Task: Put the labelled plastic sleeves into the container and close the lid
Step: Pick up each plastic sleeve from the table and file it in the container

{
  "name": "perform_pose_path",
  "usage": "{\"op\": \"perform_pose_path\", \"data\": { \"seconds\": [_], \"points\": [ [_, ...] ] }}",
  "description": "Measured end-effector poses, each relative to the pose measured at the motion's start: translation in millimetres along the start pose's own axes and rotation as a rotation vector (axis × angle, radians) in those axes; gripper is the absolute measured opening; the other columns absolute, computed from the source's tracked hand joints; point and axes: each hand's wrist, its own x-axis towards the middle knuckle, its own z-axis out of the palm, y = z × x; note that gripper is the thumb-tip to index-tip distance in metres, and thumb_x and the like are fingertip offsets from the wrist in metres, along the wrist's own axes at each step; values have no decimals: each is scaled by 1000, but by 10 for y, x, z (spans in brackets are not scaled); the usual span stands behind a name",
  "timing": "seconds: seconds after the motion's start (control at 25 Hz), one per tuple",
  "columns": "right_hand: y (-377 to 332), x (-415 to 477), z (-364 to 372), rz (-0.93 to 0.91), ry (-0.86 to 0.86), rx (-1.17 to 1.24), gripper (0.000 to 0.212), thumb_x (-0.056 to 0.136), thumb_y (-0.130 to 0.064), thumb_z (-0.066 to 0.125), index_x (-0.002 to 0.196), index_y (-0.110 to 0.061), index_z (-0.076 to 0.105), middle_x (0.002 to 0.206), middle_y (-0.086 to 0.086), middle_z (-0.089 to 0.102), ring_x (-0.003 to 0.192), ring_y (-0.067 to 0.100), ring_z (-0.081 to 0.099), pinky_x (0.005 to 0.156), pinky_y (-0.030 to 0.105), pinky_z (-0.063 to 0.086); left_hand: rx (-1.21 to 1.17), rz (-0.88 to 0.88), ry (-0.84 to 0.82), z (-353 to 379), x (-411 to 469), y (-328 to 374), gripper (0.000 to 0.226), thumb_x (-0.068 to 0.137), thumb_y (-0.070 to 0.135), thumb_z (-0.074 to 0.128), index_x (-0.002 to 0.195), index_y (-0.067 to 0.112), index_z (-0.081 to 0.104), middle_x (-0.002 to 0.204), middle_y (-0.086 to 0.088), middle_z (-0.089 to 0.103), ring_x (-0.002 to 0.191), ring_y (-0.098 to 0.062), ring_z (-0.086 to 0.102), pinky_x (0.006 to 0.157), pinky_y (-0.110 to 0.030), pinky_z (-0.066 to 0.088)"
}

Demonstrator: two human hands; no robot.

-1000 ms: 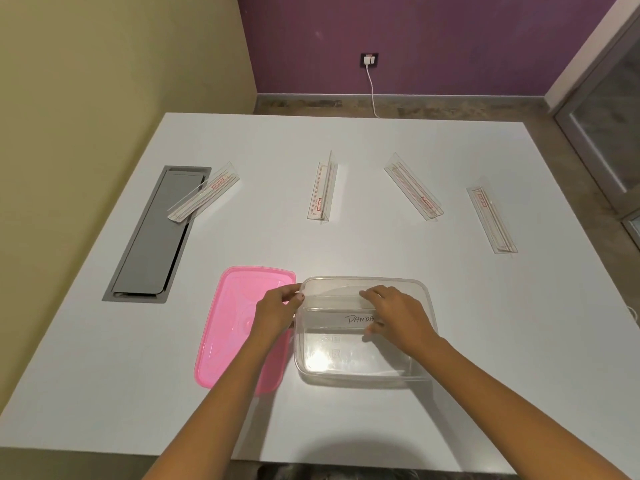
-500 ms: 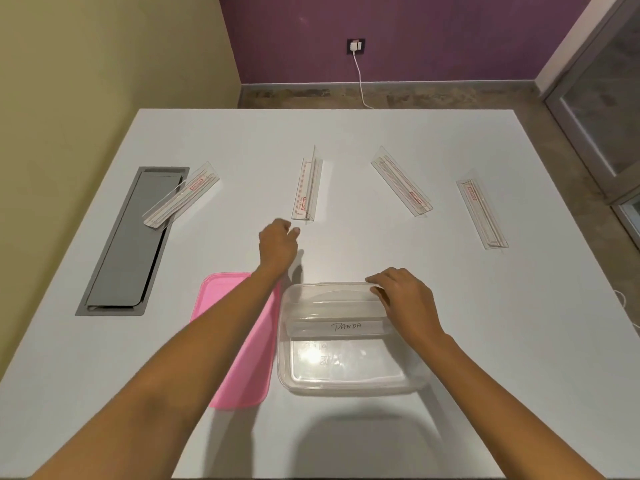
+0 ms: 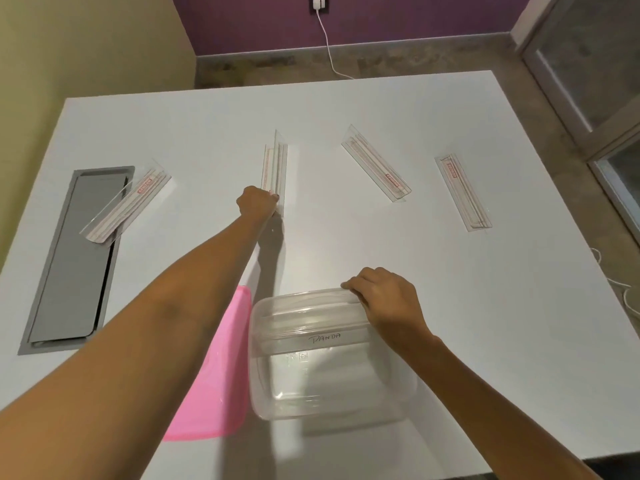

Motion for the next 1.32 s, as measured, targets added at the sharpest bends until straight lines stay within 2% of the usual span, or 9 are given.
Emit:
{"op": "perform_pose_path", "data": {
  "seconds": [0.08,0.24,0.44,0.6,0.72,0.96,1.04,1.16,1.32],
  "points": [
    [3,-9,2,-19,36,-18,25,82,-2,62,97,-18,72,85,1,70,74,25,62,61,33,50,-46,7,-29,4,11,-15,10,88,9,55,92,5,62,110,-21,67,104,-36,65,93,-45,53],
    [7,-7,-15,-35,49,12,17,86,-7,62,93,-18,73,84,-1,71,72,24,62,60,33,50,-355,-18,52,-54,-156,9,24,81,-17,48,67,0,59,82,-20,62,61,-28,60,69,-38,57],
    [55,3,-83,29,53,160,19,93,-28,55,105,-24,69,108,-7,65,102,13,57,82,26,48,-526,-21,-256,-295,-550,16,47,84,-22,22,64,16,40,61,-4,35,52,-17,31,54,-25,36],
    [102,128,-236,-27,242,52,44,87,-25,66,129,-23,53,133,2,52,123,18,44,94,32,47,-403,-34,-428,-509,-914,-72,41,91,-14,26,76,1,60,63,-5,49,56,-15,37,45,-17,47],
    [114,258,-430,-54,292,-15,67,81,-28,71,140,-25,38,145,5,39,133,23,33,106,36,36,-226,-44,-532,-641,-1142,-137,43,95,-9,24,105,-1,65,69,-3,50,54,-12,35,43,-15,43],
    [22,370,-652,-248,-55,-184,96,67,-45,80,146,-29,27,156,2,25,146,22,14,119,36,-2,54,84,-641,-797,-1505,-198,43,98,-2,28,106,4,70,70,-1,52,49,-11,33,52,-20,35],
    [-25,341,-660,-259,-199,-114,85,70,-44,78,142,-29,34,153,-3,32,145,17,18,120,34,3,98,102,-665,-848,-1577,-210,45,98,-2,27,104,5,71,67,0,52,43,-8,31,51,-21,31],
    [-97,231,-646,-142,-349,100,66,76,-37,75,134,-33,44,134,-10,52,130,14,41,108,34,31,118,109,-697,-925,-1657,-287,44,98,-1,28,102,7,71,69,0,53,43,-7,31,49,-20,28],
    [-144,61,-507,-96,-366,139,61,77,-36,74,130,-33,46,123,-12,56,115,12,50,94,32,40,21,165,-548,-974,-1769,-618,26,96,14,49,112,20,69,96,2,67,72,-12,57,65,-23,47]
  ]
}}
